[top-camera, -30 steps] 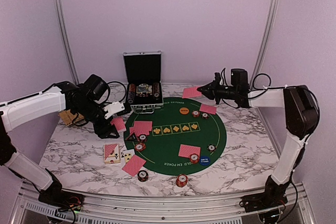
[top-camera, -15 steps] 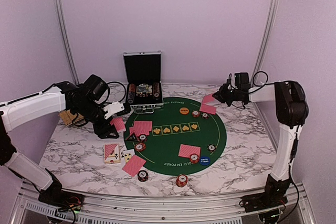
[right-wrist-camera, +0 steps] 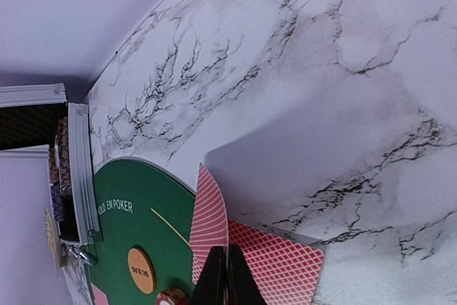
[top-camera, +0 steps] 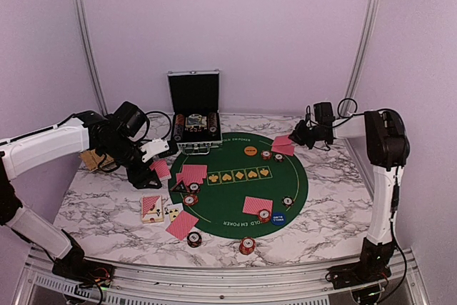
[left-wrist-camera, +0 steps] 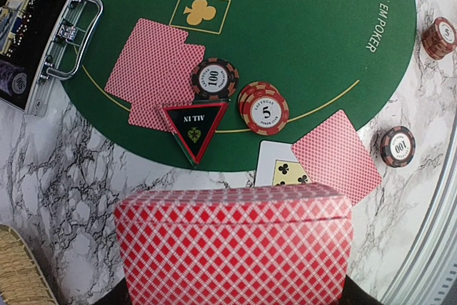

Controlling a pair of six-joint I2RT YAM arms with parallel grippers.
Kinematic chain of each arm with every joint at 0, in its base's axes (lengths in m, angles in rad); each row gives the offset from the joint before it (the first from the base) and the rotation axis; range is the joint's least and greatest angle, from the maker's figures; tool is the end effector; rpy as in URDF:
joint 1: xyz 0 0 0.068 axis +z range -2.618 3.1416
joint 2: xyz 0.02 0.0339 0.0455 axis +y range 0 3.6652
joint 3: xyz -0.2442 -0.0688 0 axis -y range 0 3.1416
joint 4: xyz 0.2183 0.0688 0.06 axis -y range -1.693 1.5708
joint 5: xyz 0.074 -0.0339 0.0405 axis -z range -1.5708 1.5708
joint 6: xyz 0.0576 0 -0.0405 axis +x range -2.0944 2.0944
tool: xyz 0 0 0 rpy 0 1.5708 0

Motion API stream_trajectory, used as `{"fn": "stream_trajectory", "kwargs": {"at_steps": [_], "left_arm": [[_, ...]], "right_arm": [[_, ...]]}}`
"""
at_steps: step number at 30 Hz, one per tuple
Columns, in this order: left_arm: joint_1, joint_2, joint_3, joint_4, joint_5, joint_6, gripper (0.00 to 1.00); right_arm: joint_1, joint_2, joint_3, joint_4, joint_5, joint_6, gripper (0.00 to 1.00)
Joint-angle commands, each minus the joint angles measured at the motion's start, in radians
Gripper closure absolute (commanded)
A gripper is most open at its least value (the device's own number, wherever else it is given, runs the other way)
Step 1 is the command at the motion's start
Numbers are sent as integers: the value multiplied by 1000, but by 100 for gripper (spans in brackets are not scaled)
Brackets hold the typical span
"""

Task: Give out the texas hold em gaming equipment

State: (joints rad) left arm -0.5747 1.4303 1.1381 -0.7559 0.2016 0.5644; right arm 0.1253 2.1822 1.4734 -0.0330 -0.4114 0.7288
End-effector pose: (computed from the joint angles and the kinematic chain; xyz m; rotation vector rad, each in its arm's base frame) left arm 0.2264 -0.1604 0.2368 1.4658 2.1583 -0.2674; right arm 0.4520 0.0801 0.1312 0.5030 2.3578 0.8934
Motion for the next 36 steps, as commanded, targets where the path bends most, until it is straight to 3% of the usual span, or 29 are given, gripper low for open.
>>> {"fn": "stream_trajectory", "kwargs": {"at_steps": [1, 8, 18, 23, 28, 36], "left_arm": [[4, -5, 25, -14, 20, 6, 100], [4, 3, 28, -14, 28, 6, 100], [4, 1, 28, -13, 28, 6, 100], [4, 0, 41, -14, 35, -1, 100], [4, 2, 42, -13, 29, 3, 100], [3, 16, 58, -13, 42, -11, 100]], "right_arm": [[7, -22, -22, -34, 14, -42, 90], [17, -91, -33, -98, 64, -84, 58], [118, -332, -123, -167, 184, -132, 29], [254, -422, -243, -53, 11, -38, 21], [413, -424, -327, 179, -191, 126, 16], [632, -274, -212, 327, -325, 239, 13]]}}
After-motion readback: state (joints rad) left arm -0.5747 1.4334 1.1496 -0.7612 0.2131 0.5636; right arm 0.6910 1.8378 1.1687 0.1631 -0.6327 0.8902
